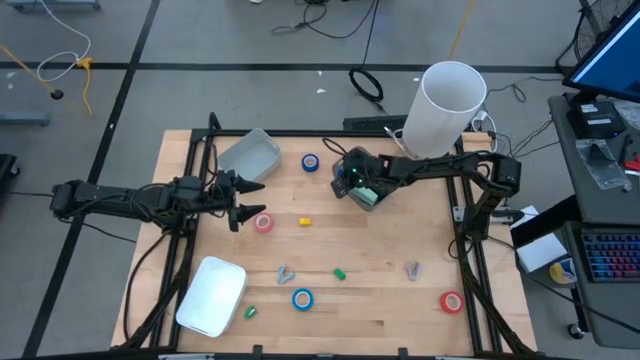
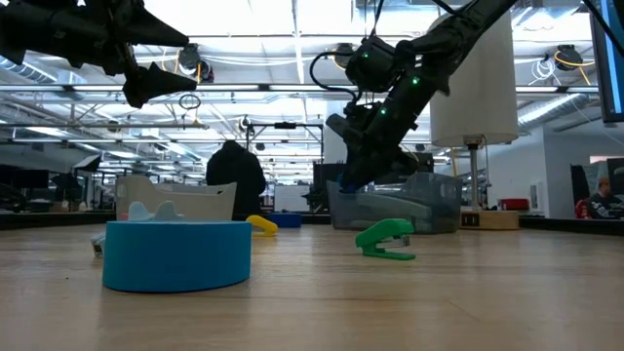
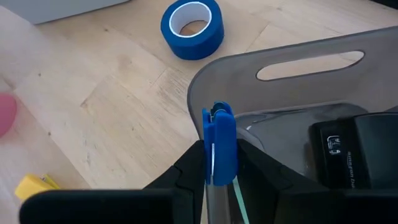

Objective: Pick and place Stapler, Stapler remover, tape
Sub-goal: Put the blue stapler into the black bin

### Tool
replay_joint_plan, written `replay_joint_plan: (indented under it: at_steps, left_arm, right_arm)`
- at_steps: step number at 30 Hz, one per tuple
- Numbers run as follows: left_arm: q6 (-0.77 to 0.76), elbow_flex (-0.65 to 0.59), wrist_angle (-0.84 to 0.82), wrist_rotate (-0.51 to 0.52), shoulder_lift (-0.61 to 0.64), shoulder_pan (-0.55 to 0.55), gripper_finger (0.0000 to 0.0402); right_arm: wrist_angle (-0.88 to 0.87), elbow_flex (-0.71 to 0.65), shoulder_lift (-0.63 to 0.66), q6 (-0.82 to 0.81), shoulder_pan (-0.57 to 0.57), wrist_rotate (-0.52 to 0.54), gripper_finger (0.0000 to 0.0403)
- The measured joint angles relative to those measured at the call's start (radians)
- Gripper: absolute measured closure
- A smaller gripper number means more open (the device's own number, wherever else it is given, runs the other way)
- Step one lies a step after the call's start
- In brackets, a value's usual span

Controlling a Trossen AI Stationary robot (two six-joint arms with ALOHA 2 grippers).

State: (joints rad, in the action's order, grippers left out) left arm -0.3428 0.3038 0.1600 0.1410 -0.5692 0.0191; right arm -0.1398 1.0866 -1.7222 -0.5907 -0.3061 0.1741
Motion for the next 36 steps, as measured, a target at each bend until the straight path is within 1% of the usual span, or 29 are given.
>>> replay_joint_plan:
  at_steps: [4, 12, 22, 25, 29, 32, 36]
  left_arm:
    - [0.000, 0.000, 0.000, 0.000, 0.000, 0.000, 0.0036]
    - [0.000, 0.000, 0.000, 0.000, 0.000, 0.000, 0.0036]
    - [-0.001, 0.000, 0.000, 0.000, 0.000, 0.000, 0.0036]
    - [-0.002, 0.000, 0.000, 0.000, 0.000, 0.000, 0.0036]
    - [-0.010, 0.000, 0.002, 0.000, 0.000, 0.000, 0.0036]
    - [-0.040, 0.000, 0.002, 0.000, 0.000, 0.000, 0.0036]
    - [-0.059, 0.000, 0.002, 0.000, 0.000, 0.000, 0.0036]
  right_arm:
    - [0.001, 0.000, 0.000, 0.000, 0.000, -0.019, 0.0332]
    - [0.014, 0.000, 0.000, 0.001, 0.000, -0.019, 0.0327]
    - [0.027, 0.000, 0.000, -0.024, 0.000, -0.019, 0.0250]
    - [0.038, 0.000, 0.000, -0.025, 0.000, -0.019, 0.0240]
    - [0.076, -0.001, 0.018, -0.024, 0.012, -0.014, 0.0240]
    - [0.077, -0.001, 0.042, -0.010, 0.027, 0.026, 0.0246]
    - [0.068, -0.001, 0.064, 0.023, 0.041, 0.116, 0.0255]
